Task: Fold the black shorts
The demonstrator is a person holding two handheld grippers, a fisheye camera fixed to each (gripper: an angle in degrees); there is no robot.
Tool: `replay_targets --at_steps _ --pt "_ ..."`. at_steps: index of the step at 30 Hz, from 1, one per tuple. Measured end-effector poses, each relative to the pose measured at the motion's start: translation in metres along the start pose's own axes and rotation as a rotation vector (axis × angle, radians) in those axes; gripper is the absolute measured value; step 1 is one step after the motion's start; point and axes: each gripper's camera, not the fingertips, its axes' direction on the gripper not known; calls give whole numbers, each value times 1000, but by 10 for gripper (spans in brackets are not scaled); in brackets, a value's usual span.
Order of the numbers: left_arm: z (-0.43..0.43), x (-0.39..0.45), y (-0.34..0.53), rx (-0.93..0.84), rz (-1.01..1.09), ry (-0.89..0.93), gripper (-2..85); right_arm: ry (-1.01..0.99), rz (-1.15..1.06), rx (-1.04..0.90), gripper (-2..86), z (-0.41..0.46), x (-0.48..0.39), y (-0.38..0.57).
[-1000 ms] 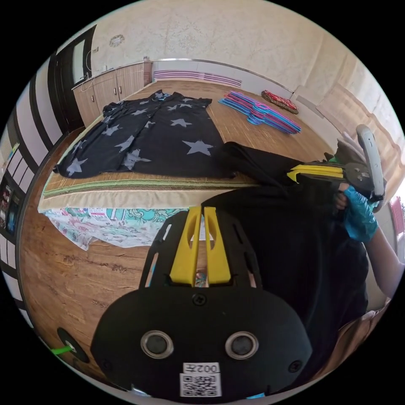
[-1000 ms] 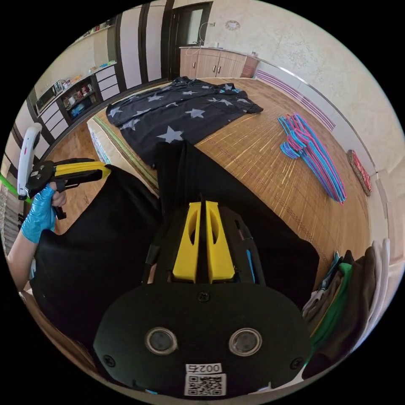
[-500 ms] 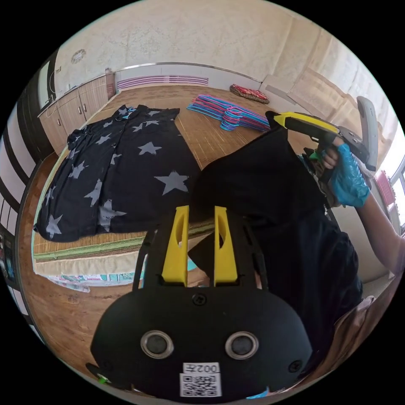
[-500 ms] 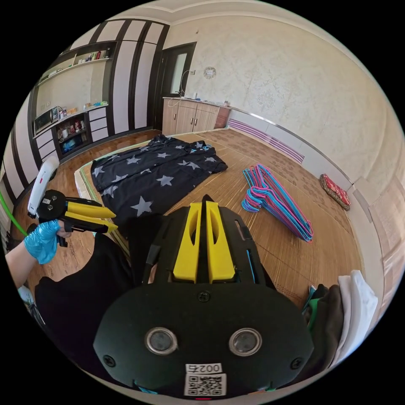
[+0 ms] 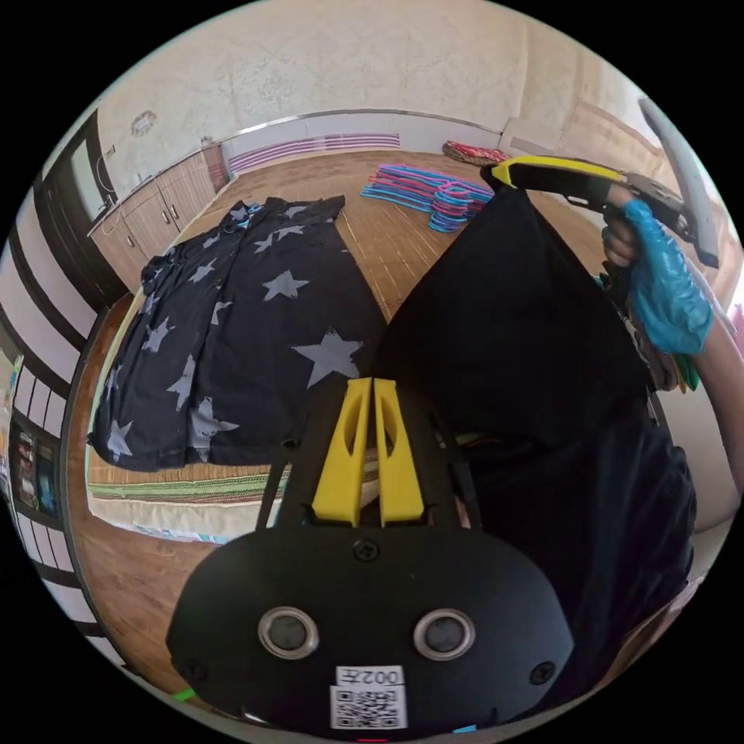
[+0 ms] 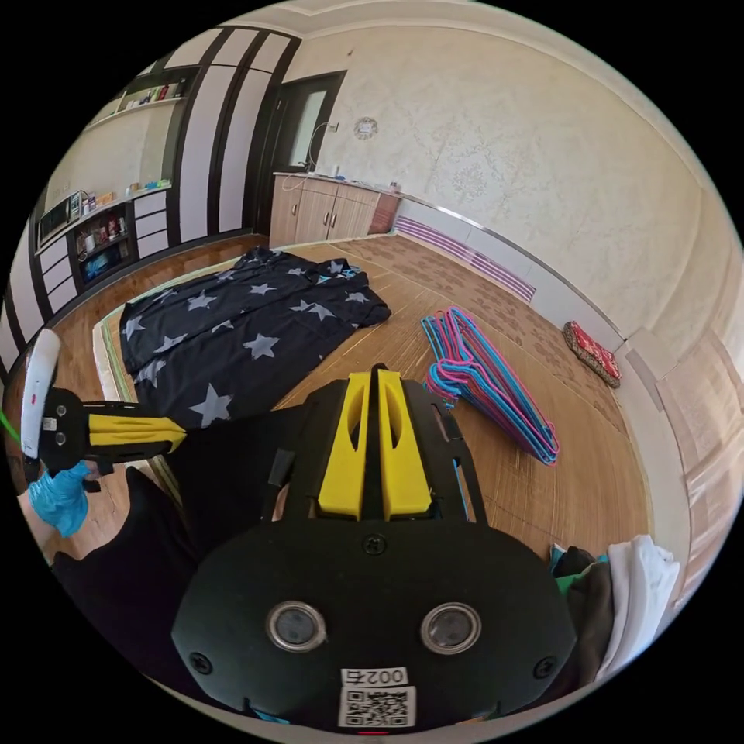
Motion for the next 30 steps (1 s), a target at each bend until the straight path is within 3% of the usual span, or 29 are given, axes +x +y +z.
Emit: replay_targets --at_steps 9,13,17,24,30 --pt "-12 1 -12 -10 -30 -81 -10 -34 12 -67 7 59 -16 -50" --pt "2 3 -18 -79 -48 -65 -10 -185 -60 -170 46 82 -26 -57" --pt "9 8 -23 -123 -44 -59 -11 -251 -71 -149 74 65 -12 -50" --pt "-8 13 -46 -95 -85 -84 -14 19 -11 -272 83 22 40 20" --pt "-6 31 -83 -54 0 -19 7 207 280 -448 87 20 82 98"
